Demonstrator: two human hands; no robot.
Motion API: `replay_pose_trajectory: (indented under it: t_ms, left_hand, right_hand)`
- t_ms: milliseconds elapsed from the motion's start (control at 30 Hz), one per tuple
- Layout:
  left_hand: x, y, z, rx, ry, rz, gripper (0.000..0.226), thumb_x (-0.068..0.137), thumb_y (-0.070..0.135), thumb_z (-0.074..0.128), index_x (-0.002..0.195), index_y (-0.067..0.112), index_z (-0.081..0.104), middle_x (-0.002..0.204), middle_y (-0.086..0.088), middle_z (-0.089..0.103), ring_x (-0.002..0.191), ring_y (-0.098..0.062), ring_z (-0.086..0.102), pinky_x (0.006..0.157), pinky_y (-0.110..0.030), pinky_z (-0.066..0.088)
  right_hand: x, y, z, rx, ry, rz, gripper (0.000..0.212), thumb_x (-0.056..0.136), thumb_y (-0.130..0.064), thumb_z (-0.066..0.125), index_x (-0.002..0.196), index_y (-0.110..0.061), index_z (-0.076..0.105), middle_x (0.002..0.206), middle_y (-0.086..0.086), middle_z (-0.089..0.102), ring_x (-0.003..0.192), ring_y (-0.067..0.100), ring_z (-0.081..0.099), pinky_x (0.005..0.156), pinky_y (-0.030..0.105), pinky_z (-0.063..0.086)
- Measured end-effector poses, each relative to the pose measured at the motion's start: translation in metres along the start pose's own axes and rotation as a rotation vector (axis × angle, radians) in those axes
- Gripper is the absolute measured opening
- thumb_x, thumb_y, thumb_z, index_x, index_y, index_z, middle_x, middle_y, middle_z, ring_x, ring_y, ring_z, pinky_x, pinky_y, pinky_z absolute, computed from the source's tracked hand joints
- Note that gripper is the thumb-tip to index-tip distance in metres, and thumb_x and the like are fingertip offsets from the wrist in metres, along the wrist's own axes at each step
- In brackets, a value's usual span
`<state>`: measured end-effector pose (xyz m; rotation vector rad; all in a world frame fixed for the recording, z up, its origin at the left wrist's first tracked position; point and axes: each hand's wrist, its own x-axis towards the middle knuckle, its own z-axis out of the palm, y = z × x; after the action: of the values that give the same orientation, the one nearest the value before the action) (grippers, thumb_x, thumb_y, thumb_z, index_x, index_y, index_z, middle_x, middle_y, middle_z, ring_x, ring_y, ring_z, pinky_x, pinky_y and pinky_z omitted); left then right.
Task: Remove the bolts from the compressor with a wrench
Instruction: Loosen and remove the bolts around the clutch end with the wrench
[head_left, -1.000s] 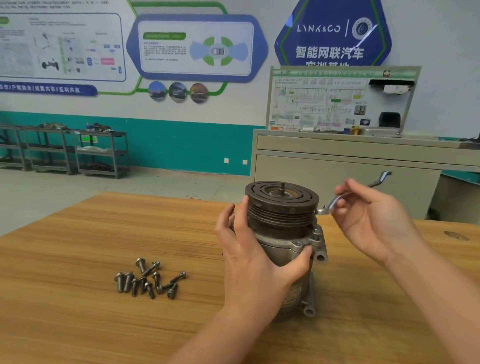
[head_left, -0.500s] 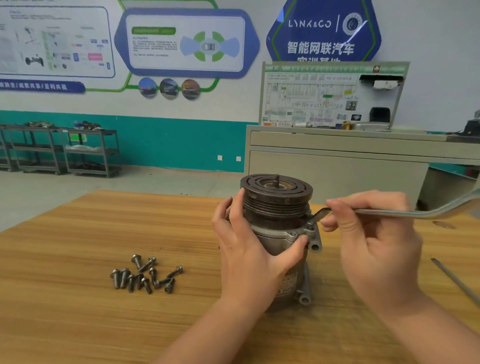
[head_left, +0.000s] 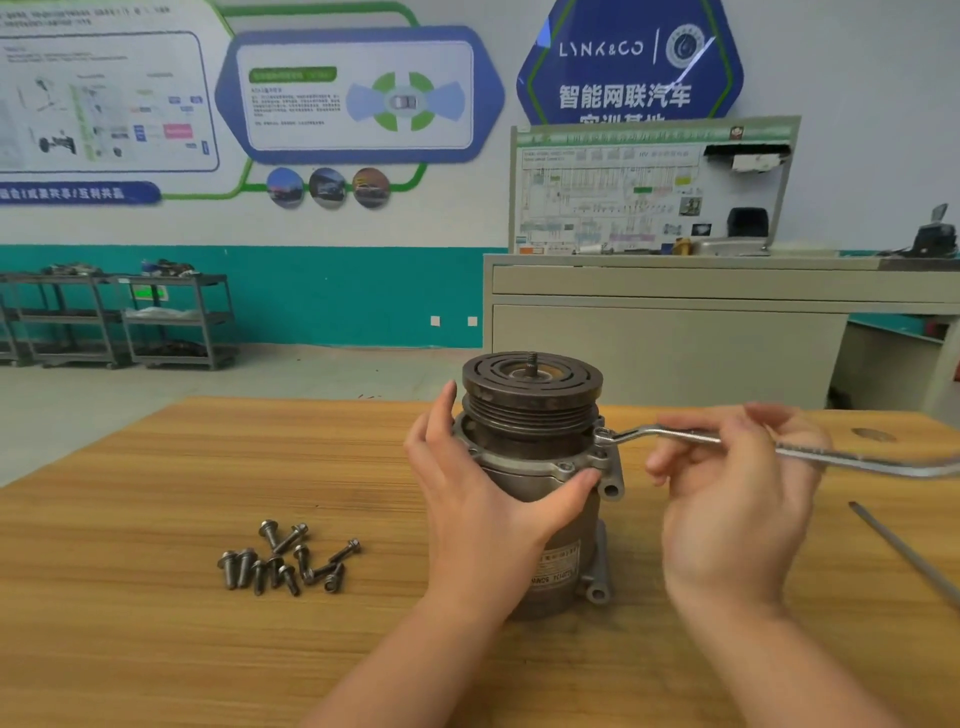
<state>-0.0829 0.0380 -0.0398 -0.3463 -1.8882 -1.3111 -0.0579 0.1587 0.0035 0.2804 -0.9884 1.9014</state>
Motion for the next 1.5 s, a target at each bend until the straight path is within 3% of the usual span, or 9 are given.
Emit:
replay_pose_trajectory:
  t_ms: [133, 300, 433, 700, 867, 967, 1167, 1333, 1500]
  left_hand:
    - [0.0, -0.001, 0.001, 0.001, 0.018, 0.009, 0.104, 0.049, 0.071, 0.07, 0.133, 0.056, 0.011, 0.123, 0.026, 0.017, 0.128, -0.004, 0.026, 0.104, -0.017, 0.026]
    - [0.0, -0.001, 0.003, -0.002, 0.025, 0.018, 0.102, 0.051, 0.071, 0.069, 0.134, 0.054, 0.011, 0.122, 0.025, 0.019, 0.122, 0.012, 0.024, 0.096, 0.002, 0.019]
    - [0.0, -0.002, 0.003, -0.015, 0.01, 0.007, 0.103, 0.05, 0.072, 0.069, 0.127, 0.067, 0.001, 0.121, 0.027, 0.02, 0.124, 0.018, 0.018, 0.097, -0.002, 0.02]
    - [0.0, -0.003, 0.002, 0.017, 0.01, 0.002, 0.103, 0.05, 0.072, 0.069, 0.13, 0.06, 0.005, 0.117, 0.026, 0.023, 0.122, 0.007, 0.027, 0.098, -0.005, 0.022]
    - [-0.001, -0.002, 0.001, 0.017, 0.013, -0.002, 0.101, 0.051, 0.069, 0.069, 0.131, 0.055, 0.01, 0.12, 0.021, 0.025, 0.123, -0.003, 0.031, 0.105, -0.021, 0.029]
    - [0.0, -0.002, 0.002, 0.004, 0.02, -0.011, 0.101, 0.051, 0.068, 0.071, 0.131, 0.056, 0.012, 0.12, 0.019, 0.026, 0.122, -0.003, 0.032, 0.1, -0.01, 0.025]
    - [0.0, -0.001, 0.001, 0.029, 0.006, -0.02, 0.103, 0.052, 0.068, 0.074, 0.136, 0.049, 0.018, 0.119, 0.018, 0.027, 0.122, -0.006, 0.032, 0.105, -0.025, 0.031]
    - [0.001, 0.002, -0.001, 0.011, -0.018, -0.045, 0.102, 0.052, 0.069, 0.071, 0.136, 0.048, 0.017, 0.118, 0.022, 0.025, 0.124, -0.005, 0.032, 0.108, -0.029, 0.035]
    - [0.001, 0.001, -0.001, 0.029, -0.019, -0.037, 0.107, 0.055, 0.06, 0.076, 0.143, 0.034, 0.02, 0.12, 0.019, 0.025, 0.123, -0.004, 0.03, 0.109, -0.029, 0.033]
  right_hand:
    - [0.05, 0.009, 0.005, 0.097, 0.01, 0.433, 0.019, 0.09, 0.005, 0.031, 0.086, -0.012, 0.039, 0.046, 0.007, 0.054, 0.029, 0.016, 0.036, 0.037, 0.015, 0.025]
    - [0.067, 0.027, 0.01, 0.17, -0.054, 0.801, 0.02, 0.104, -0.014, 0.035, 0.086, -0.011, 0.044, 0.05, 0.003, 0.054, 0.032, 0.009, 0.039, 0.032, 0.015, 0.029]
    - [0.065, 0.011, 0.006, 0.324, -0.001, 0.624, 0.026, 0.105, -0.022, 0.034, 0.087, -0.007, 0.046, 0.061, 0.009, 0.066, 0.047, 0.014, 0.061, 0.045, 0.019, 0.049]
    - [0.014, -0.009, -0.013, -0.271, -0.33, -0.234, 0.004, 0.103, -0.03, 0.033, 0.1, -0.031, 0.035, 0.086, 0.011, 0.062, 0.062, 0.02, 0.069, 0.06, 0.029, 0.058]
    - [0.011, -0.005, -0.015, -0.456, -0.476, -0.455, 0.003, 0.103, -0.039, 0.034, 0.104, -0.041, 0.034, 0.094, -0.002, 0.063, 0.068, 0.011, 0.069, 0.064, 0.037, 0.058]
    - [0.007, -0.006, -0.012, -0.521, -0.538, -0.549, 0.007, 0.103, -0.04, 0.033, 0.106, -0.046, 0.036, 0.088, -0.004, 0.057, 0.068, 0.009, 0.064, 0.062, 0.033, 0.054]
    - [-0.014, 0.001, -0.013, -0.516, -0.51, -0.665, 0.013, 0.103, -0.027, 0.036, 0.106, -0.015, 0.039, 0.095, 0.001, 0.051, 0.07, 0.011, 0.057, 0.063, 0.022, 0.048]
    - [0.016, 0.002, -0.005, 0.026, 0.02, 0.094, 0.016, 0.089, -0.004, 0.033, 0.092, -0.02, 0.035, 0.06, 0.012, 0.063, 0.043, 0.02, 0.049, 0.043, 0.023, 0.04]
    - [0.063, 0.019, 0.0, 0.136, -0.056, 0.671, 0.017, 0.099, -0.004, 0.031, 0.087, -0.013, 0.041, 0.052, 0.009, 0.059, 0.039, 0.015, 0.045, 0.038, 0.017, 0.036]
